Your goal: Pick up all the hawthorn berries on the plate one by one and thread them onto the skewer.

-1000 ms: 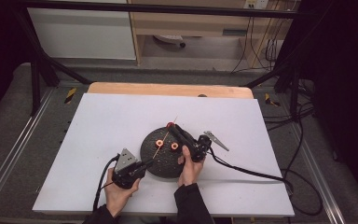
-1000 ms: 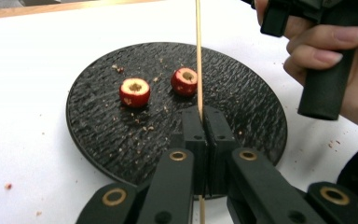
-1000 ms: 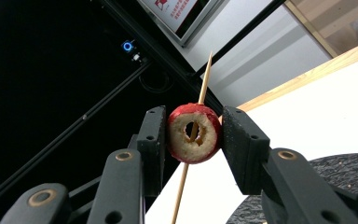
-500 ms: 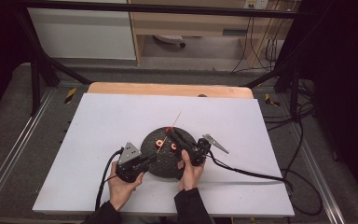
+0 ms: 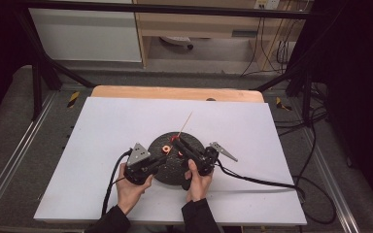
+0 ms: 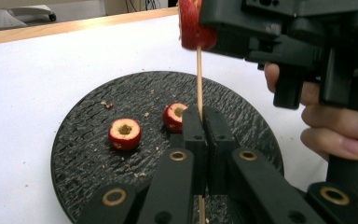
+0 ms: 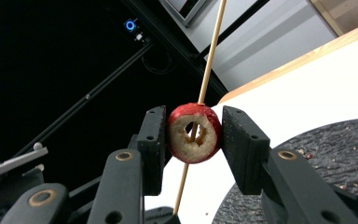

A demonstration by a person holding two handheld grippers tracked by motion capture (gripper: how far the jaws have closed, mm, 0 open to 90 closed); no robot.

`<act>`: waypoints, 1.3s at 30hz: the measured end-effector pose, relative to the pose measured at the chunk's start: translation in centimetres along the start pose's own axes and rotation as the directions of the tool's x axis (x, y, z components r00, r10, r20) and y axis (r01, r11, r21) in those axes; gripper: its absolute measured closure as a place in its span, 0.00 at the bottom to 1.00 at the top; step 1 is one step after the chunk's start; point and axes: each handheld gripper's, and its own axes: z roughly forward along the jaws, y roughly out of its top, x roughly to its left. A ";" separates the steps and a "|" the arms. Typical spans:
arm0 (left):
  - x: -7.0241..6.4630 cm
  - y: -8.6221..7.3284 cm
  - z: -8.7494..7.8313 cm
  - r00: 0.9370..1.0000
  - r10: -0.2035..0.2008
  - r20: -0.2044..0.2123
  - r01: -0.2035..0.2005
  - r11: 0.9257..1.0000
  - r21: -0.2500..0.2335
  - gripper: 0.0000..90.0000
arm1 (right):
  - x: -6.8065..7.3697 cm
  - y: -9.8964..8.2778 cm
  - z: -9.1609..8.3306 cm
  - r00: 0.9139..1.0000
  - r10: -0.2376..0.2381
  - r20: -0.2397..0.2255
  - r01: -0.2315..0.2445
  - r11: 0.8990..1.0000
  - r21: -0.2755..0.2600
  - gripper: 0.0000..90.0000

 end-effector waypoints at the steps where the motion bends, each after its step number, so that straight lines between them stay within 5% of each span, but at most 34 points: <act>1: 0.0 0.0 0.0 1.000 -0.001 0.001 0.001 1.000 0.000 0.99 | 0.0 -0.1 0.0 1.000 -0.004 0.001 0.004 1.000 0.004 0.69; 18: -0.2 -0.1 0.1 1.000 0.012 0.009 -0.012 1.000 0.007 0.99 | 0.3 -1.1 -0.7 1.000 -0.025 0.004 0.024 0.997 0.078 0.68; 27: 0.5 -0.8 -1.1 1.000 0.016 0.003 -0.016 1.000 0.019 0.99 | 0.6 0.2 -1.2 0.994 -0.110 0.029 0.106 0.987 0.120 0.45; 34: 1.7 -1.5 -2.5 1.000 0.010 -0.002 -0.010 0.999 0.030 0.99 | 0.0 1.7 -1.7 0.978 -0.202 0.054 0.185 0.956 0.228 0.19; 39: 2.4 -2.1 -3.5 1.000 0.011 -0.008 -0.011 0.999 0.045 0.99 | -0.5 2.4 -2.1 0.955 -0.287 0.078 0.249 0.915 0.317 0.06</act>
